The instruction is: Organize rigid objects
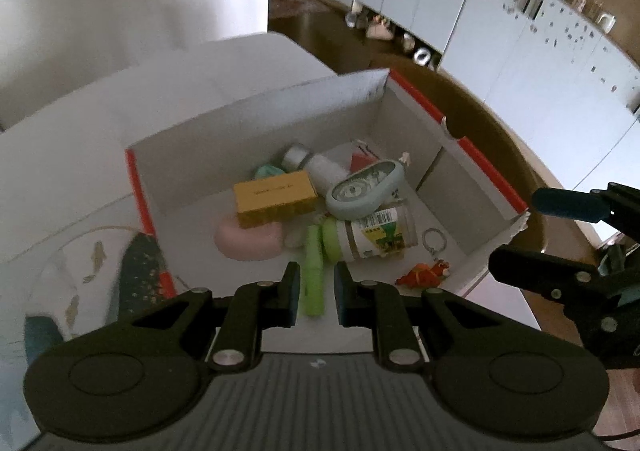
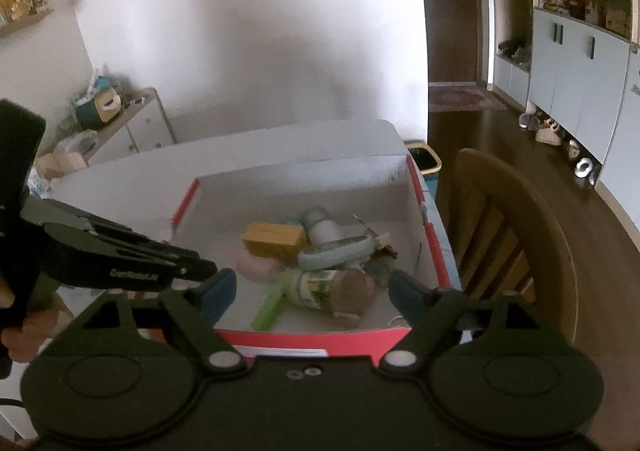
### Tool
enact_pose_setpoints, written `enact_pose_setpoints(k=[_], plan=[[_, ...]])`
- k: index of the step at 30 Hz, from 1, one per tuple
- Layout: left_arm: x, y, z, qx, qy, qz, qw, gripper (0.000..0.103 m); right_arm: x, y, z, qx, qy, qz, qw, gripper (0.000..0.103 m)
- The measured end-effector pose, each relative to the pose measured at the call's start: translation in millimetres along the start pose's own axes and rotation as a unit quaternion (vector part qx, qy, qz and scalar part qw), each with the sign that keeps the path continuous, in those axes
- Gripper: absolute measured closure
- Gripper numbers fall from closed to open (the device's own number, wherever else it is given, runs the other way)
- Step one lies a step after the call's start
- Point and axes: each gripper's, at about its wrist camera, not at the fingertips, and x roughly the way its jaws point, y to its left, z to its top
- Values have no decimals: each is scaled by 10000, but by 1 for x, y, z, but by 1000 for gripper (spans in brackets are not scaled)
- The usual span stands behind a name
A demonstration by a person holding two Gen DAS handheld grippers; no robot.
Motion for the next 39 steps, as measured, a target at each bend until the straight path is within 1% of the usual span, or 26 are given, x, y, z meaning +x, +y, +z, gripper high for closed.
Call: enact_pose_setpoints(k=[6, 10, 11, 12, 13, 15, 17, 20, 22, 24, 28, 30, 33, 34, 36, 37, 39], plan=[[-30, 9, -17, 84, -386, 112, 9992, 86, -12, 22, -4, 61, -193, -63, 9998, 14], [-45, 16, -30, 174, -529, 61, 9984, 86, -18, 36, -10, 148, -302, -156, 9993, 11], [-49, 18, -33, 190, -553, 41, 9983, 83, -19, 38, -11, 187, -322, -170, 9992, 11], [-51, 19, -36, 205, -575, 18, 9981, 75, -21, 41, -12, 225, -343, -173, 9990, 10], [-55, 21, -40, 216, -612, -4, 9979, 70, -23, 44, -13, 261, -366, -190, 9988, 10], [-62, 25, -47, 234, -690, -32, 9973, 51, -27, 49, -16, 304, -422, -221, 9984, 9], [-69, 28, -53, 270, -773, -51, 9966, 47, -32, 54, -18, 356, -490, -251, 9978, 7], [-78, 33, -61, 313, -812, -158, 9961, 47, -38, 63, -22, 425, -606, -296, 9968, 4], [-83, 35, -65, 370, -865, -198, 9954, 42, -43, 68, -25, 463, -695, -329, 9960, 2], [-89, 38, -71, 387, -958, -272, 9943, 33, -46, 74, -28, 495, -761, -365, 9952, 1], [-97, 42, -79, 415, -1002, -401, 9933, 26, -52, 84, -32, 558, -861, -432, 9938, 0], [-100, 43, -84, 446, -1011, -462, 9928, 21, -54, 88, -35, 598, -904, -445, 9931, 0], [-104, 43, -90, 499, -1030, -539, 9920, 19, -57, 94, -39, 626, -936, -528, 9922, 0], [-105, 43, -91, 510, -1027, -550, 9919, 17, -58, 95, -40, 634, -950, -561, 9919, 0], [-108, 44, -95, 524, -1048, -586, 9914, 2, -59, 98, -43, 678, -974, -597, 9911, 0], [-110, 44, -96, 530, -1090, -631, 9906, 0, -59, 98, -44, 707, -979, -606, 9908, 0], [-112, 46, -98, 525, -1135, -683, 9898, 0, -60, 101, -46, 760, -998, -643, 9900, 0]])
